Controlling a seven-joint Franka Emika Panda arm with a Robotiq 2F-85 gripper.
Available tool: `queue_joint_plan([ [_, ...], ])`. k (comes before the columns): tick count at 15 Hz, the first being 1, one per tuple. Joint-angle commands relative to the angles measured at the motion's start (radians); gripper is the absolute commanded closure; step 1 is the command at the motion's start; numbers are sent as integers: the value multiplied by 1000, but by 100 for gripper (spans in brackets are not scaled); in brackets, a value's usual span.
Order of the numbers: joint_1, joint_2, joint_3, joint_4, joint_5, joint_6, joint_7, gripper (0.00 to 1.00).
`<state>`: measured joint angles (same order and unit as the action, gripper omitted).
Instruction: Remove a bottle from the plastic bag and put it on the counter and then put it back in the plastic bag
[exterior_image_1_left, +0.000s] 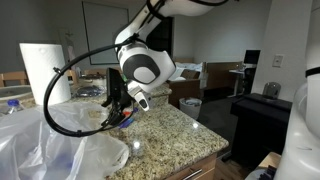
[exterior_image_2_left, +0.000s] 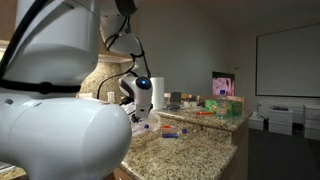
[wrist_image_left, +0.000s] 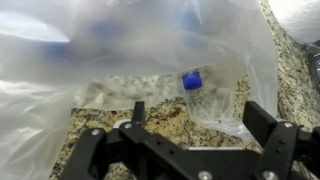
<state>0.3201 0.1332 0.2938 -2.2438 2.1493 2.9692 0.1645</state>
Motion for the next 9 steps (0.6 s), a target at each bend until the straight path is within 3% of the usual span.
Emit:
queue_joint_plan([
  [1,0,0,0,0,0,0,0,0],
  [9,2,7,-7,16,33,-5,-34,0],
])
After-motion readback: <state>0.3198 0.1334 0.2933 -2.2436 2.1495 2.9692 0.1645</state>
